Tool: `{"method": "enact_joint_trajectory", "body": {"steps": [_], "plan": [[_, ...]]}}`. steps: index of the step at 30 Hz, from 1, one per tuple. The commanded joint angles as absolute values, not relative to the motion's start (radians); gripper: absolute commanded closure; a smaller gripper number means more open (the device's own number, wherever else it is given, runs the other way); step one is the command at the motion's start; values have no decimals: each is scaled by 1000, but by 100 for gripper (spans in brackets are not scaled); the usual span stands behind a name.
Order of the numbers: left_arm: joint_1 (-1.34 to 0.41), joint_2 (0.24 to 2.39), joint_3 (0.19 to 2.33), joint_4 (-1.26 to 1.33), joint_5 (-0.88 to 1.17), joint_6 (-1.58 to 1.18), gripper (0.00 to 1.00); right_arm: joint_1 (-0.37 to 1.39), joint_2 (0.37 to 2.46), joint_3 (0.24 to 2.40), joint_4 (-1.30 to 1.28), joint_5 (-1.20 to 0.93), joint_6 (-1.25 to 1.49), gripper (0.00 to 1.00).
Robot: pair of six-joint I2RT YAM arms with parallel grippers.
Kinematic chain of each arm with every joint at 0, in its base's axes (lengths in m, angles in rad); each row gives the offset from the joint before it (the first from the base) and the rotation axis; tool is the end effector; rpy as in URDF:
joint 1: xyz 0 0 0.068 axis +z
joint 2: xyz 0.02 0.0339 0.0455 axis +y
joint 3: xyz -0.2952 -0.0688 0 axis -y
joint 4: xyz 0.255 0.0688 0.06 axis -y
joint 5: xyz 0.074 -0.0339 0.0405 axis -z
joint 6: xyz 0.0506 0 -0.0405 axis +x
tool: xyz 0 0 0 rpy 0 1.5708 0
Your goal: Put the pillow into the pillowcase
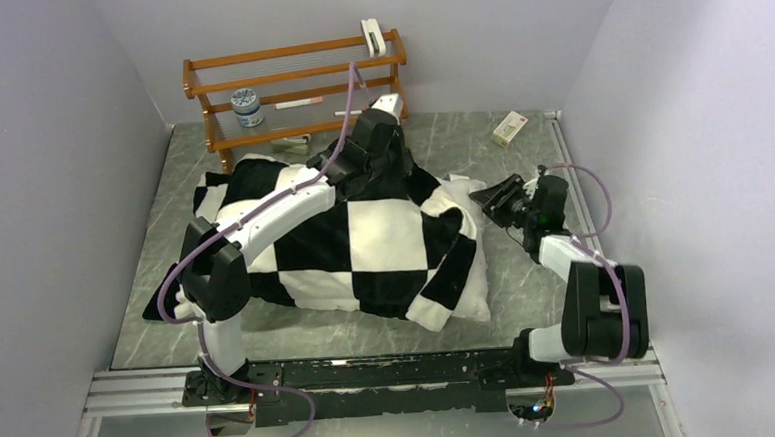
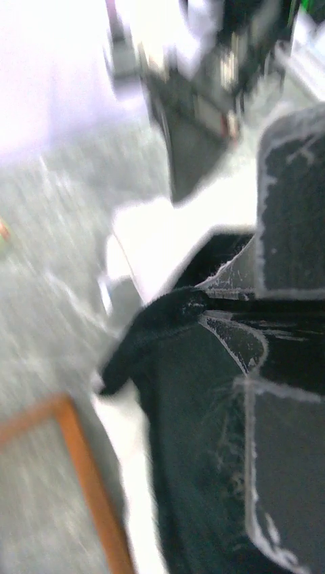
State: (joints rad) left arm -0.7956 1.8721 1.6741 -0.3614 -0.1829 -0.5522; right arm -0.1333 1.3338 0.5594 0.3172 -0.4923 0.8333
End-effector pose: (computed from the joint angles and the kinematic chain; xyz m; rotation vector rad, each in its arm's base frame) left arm 0.3385 -0.3324 0.3384 0.1545 2.1741 -0.5962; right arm 0.2820 -0.0137 0.2127 0.6762 1.9860 0.9316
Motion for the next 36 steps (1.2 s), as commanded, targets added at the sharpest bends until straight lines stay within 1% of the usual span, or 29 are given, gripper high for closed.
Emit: {"method": "enact_joint_trajectory", "body": {"steps": [1,3,5,7,10,13,17,18,19,21,22,24,27,31,36], "plan": [[-804,1890,1795,-26,55,-626,95,-39,1469,547,593,-636,929,58],[-823,1920,1835,77,125,-668,95,42,1473,542,657,-619,991,61],[-852,1964,1889,131,161,-693,95,126,1455,543,702,-581,1034,67],[-873,2012,1937,168,187,-719,95,174,1433,548,703,-538,1054,72],[-884,2079,1990,197,200,-760,95,214,1410,528,716,-472,1084,77],[-887,2128,2016,207,191,-780,95,239,1420,502,749,-448,1110,79],[-880,2180,2058,184,170,-752,95,251,1461,496,765,-447,1118,78],[-875,2187,2077,155,169,-740,89,244,1457,503,735,-435,1112,75],[-867,2187,2095,112,170,-734,79,233,1448,521,682,-421,1100,70],[-847,2167,2116,29,178,-713,58,193,1424,564,535,-374,1065,55],[-841,2144,2119,-22,173,-694,50,172,1407,584,451,-343,1046,48],[-836,2079,2096,-119,130,-626,40,109,1375,618,330,-280,1013,42],[-841,1943,1978,-209,69,-549,33,12,1350,655,199,-227,975,34],[-871,1799,1805,-332,3,-524,31,-110,1338,712,98,-187,938,25],[-971,1721,1636,-403,-81,-529,29,-176,1296,787,29,-151,880,20]]}}
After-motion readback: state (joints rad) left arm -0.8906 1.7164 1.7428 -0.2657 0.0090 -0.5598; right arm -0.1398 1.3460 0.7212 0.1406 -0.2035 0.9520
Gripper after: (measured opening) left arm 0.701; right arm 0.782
